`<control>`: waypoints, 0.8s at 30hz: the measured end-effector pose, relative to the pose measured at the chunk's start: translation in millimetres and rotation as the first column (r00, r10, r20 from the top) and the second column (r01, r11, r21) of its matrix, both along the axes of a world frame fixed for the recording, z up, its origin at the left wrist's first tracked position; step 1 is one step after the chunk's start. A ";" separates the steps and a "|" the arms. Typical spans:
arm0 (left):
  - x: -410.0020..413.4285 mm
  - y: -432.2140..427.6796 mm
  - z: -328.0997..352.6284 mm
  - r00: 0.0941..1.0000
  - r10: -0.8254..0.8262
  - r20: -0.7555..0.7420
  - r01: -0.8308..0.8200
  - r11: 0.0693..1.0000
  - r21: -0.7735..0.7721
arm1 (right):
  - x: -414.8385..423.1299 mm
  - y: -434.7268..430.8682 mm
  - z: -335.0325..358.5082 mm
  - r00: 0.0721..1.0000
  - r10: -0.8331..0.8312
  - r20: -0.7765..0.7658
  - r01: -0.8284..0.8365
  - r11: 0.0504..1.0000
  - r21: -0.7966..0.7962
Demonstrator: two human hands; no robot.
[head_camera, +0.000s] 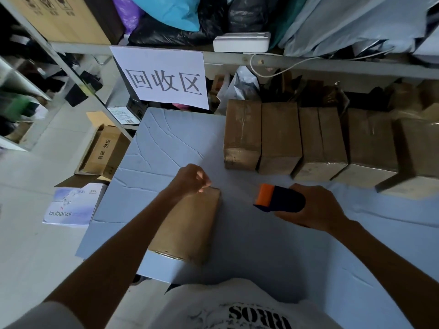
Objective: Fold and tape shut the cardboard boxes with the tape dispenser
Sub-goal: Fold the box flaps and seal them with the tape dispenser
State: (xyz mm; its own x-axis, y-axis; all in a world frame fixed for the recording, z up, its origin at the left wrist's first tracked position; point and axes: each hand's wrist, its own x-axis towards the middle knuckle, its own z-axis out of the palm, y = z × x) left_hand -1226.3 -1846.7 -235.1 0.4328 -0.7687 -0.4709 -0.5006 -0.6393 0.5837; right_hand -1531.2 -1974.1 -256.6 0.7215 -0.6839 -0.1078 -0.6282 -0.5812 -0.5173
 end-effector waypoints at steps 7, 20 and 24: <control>-14.1 -1.6 -14.6 0.997 0.050 0.060 -0.045 0.996 -0.076 | -6.3 1.1 -9.6 0.996 -0.061 -0.060 0.064 0.997 0.047; -21.5 0.4 -29.9 0.987 0.118 0.112 -0.101 0.984 -0.147 | 1.7 -6.1 -21.2 0.997 -0.017 -0.069 0.019 0.999 0.027; -23.7 -0.3 -29.3 0.984 0.122 0.130 -0.101 0.982 -0.159 | 3.1 -6.5 -22.4 0.997 -0.015 -0.075 0.017 0.999 0.033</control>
